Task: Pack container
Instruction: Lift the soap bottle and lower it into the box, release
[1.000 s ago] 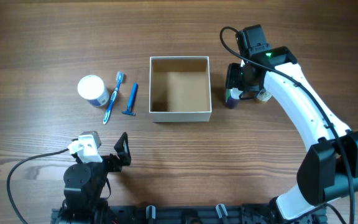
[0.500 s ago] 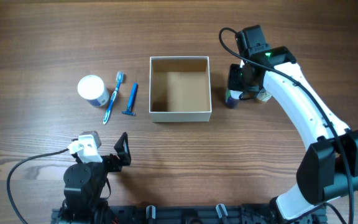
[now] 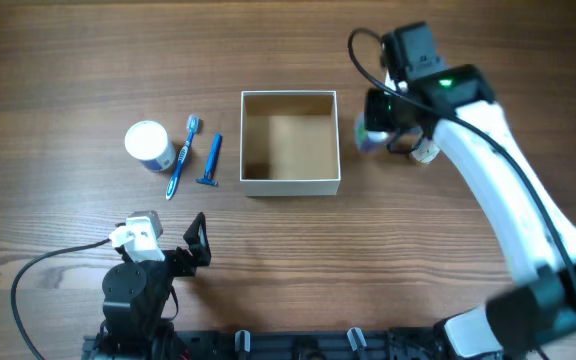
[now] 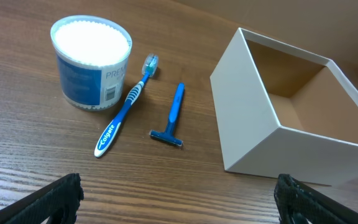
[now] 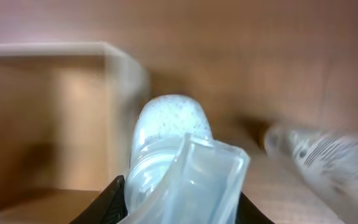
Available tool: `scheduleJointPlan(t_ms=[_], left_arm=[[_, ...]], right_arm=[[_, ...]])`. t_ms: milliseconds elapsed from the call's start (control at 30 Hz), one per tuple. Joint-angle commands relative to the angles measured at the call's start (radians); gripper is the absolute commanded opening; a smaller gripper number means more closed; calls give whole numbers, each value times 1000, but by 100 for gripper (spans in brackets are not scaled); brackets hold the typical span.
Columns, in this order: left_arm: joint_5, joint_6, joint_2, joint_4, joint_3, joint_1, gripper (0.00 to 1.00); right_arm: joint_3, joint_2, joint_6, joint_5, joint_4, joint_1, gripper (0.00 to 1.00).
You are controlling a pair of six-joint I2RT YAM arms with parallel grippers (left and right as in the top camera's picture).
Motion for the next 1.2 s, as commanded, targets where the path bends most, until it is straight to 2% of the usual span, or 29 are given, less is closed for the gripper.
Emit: scheduleJointPlan(t_ms=[0, 100, 267, 500, 733, 833, 967, 1033, 1067, 1100, 1167], left_arm=[[8, 2, -2, 3, -2, 6, 100], [8, 2, -2, 3, -2, 6, 100], [8, 2, -2, 3, -2, 6, 100], [8, 2, -2, 3, -2, 6, 100], [8, 2, -2, 3, -2, 6, 100], [8, 2, -2, 3, -2, 6, 100], [8, 2, -2, 3, -2, 6, 100], [8, 2, -2, 3, -2, 6, 100], [8, 2, -2, 3, -2, 6, 100], [8, 2, -2, 3, -2, 6, 100], [8, 2, -2, 3, -2, 6, 100]], right_arm=[[129, -156, -45, -6, 19, 97, 14], [129, -170, -40, -6, 39, 177, 14], [108, -58, 11, -4, 51, 240, 14], [106, 190, 63, 21, 66, 208, 15], [106, 293, 98, 29, 130, 169, 17], [106, 309, 115, 55, 137, 155, 23], [106, 313, 112, 150, 154, 154, 41], [106, 312, 109, 160, 164, 154, 63], [108, 312, 104, 159, 163, 154, 70], [111, 311, 74, 148, 162, 156, 91], [114, 296, 59, 132, 147, 158, 98]])
